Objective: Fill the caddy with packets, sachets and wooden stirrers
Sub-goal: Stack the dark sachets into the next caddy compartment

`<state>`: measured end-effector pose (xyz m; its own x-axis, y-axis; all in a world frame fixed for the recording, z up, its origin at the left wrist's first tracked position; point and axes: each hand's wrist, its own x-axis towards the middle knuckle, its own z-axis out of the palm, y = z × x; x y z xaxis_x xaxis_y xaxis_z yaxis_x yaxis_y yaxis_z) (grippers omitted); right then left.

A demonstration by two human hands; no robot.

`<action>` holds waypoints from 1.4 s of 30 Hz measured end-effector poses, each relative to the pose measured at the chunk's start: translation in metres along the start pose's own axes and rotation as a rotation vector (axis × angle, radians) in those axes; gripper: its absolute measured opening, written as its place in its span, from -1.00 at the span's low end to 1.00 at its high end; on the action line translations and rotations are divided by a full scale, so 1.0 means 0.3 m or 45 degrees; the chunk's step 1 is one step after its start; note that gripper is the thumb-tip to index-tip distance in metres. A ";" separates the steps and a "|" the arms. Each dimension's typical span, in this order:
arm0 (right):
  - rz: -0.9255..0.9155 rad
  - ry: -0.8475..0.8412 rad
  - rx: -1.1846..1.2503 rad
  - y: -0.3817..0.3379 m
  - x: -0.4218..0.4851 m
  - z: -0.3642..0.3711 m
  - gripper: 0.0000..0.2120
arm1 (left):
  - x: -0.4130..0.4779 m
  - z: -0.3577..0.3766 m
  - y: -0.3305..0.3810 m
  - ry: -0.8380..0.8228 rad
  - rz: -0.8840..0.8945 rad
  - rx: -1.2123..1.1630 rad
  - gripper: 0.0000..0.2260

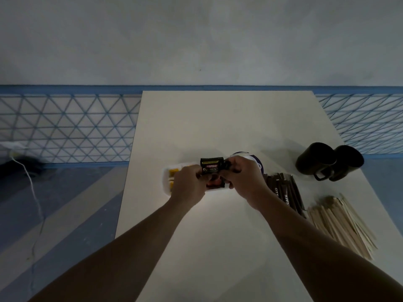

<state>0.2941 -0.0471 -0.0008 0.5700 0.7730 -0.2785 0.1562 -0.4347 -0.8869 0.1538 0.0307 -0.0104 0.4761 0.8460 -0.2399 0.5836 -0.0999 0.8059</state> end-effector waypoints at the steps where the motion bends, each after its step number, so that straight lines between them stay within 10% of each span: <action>1: -0.006 0.013 -0.003 0.000 0.007 0.006 -0.81 | 0.007 0.006 -0.010 0.012 -0.002 0.026 -0.89; 13: -0.034 0.028 -0.199 0.017 0.048 0.019 -0.78 | 0.024 0.041 -0.024 0.190 0.130 0.247 -0.80; 25: -0.645 0.113 -0.818 -0.035 0.013 0.017 -0.77 | 0.006 0.037 0.010 0.085 0.181 0.327 -0.60; 42: -0.620 -0.160 -1.074 -0.030 0.044 0.008 -0.67 | 0.003 -0.010 -0.037 0.101 0.125 0.264 -0.64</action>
<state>0.2983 -0.0318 0.0027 0.2079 0.9776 -0.0324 0.9043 -0.2047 -0.3745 0.1459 0.0342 -0.0180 0.4889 0.8645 -0.1162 0.6636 -0.2822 0.6929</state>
